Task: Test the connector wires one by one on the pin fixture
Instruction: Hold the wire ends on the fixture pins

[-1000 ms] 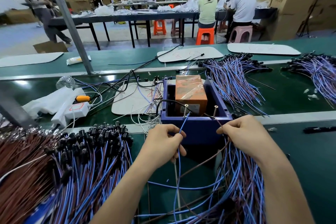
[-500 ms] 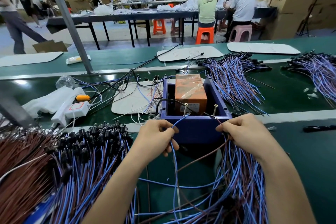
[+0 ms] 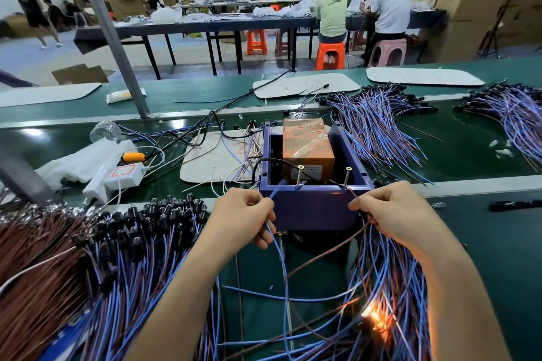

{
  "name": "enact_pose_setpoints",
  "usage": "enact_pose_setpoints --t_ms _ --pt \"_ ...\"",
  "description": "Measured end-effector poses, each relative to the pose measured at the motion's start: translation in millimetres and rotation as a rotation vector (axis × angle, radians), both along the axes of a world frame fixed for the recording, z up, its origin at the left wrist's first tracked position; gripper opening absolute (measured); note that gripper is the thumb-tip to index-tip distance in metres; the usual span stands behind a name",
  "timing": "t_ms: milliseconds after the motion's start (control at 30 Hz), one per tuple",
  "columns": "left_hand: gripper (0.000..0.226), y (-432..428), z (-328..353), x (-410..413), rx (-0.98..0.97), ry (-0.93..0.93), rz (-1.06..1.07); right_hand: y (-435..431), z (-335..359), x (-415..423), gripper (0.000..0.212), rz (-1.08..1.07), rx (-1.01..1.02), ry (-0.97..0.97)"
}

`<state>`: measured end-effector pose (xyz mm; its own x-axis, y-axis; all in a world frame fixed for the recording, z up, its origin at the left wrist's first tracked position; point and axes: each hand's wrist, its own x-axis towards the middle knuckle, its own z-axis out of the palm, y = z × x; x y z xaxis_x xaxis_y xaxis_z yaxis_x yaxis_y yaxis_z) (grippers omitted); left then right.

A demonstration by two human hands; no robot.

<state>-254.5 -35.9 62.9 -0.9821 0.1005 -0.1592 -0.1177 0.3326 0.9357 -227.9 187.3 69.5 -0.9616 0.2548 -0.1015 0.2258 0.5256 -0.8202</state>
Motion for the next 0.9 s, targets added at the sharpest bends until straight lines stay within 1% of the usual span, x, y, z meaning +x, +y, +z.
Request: enact_pose_setpoints --t_ms 167,300,467,900 --pt "0.027 -5.0 0.7 -1.5 -0.029 0.013 -0.009 0.5 -1.6 -0.8 0.019 0.007 -0.017 -0.007" --pt "0.025 -1.8 0.4 1.8 -0.061 0.025 -0.067 0.3 -1.3 -1.1 0.019 0.013 -0.018 -0.011" --pt "0.024 7.4 -2.0 6.2 -0.065 -0.013 -0.12 0.1 0.2 -0.3 0.019 0.016 -0.024 -0.007" --pt "0.025 11.1 -0.4 10.4 -0.087 0.0 -0.13 1.2 1.1 0.5 0.017 0.012 -0.03 0.0"
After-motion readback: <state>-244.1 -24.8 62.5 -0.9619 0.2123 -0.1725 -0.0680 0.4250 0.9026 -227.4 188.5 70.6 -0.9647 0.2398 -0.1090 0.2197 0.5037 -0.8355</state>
